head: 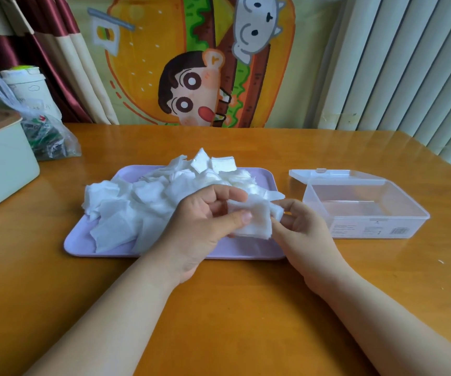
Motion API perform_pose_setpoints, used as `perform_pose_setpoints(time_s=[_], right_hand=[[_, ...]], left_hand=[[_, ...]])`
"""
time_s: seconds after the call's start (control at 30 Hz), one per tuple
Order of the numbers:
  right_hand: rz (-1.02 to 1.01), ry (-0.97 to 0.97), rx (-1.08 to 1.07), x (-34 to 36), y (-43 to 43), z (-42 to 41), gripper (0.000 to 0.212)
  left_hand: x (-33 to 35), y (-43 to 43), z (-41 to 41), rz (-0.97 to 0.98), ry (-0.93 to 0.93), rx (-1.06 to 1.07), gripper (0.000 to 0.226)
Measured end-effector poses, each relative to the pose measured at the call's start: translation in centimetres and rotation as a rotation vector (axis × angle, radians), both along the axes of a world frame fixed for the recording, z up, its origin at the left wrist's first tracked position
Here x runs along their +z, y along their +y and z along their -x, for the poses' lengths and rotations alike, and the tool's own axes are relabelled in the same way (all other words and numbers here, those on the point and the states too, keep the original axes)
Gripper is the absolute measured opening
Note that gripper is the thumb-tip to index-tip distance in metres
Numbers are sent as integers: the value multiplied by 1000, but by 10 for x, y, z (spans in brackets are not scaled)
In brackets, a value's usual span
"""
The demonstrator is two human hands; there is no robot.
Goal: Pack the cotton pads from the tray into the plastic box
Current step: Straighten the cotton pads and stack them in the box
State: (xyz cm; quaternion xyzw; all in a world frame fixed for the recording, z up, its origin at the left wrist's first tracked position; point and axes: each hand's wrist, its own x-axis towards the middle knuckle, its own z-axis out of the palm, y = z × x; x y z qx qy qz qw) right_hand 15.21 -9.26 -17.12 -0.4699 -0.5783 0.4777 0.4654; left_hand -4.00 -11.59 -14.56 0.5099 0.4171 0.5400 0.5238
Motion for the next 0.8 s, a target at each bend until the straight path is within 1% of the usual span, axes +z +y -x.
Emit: perform_pose_setpoints(time_s=[0.07,0.13,0.27,0.43,0.53,0.67,0.73,0.8], right_hand=[[6,19,101,3,-2,-2,12],[10,32,142,5,-4,-4,12],[34,58,168,5,-2,-6,14],[15,75,250,6,-2,-6,22],[8,66,252,5,-2,-6,25],[12,60,274,12,-4,-8,38],[20,71,293,12,-6,-6,32],[12,80,248,6,-4,-3,29]], left_hand=[[-3,-2,-3,-5,78,11,26],[-5,-1,-3,-8,109,57,27],[-8,2,-2,-22,138,139,28],[-12,4,-3,-21,178,133,18],[-13,5,-4,-22,219,146,17],[-14,5,-3,-30,260,171,18],[-13,5,-4,-50,314,207,20],[-13,6,-3,-80,367,253,24]])
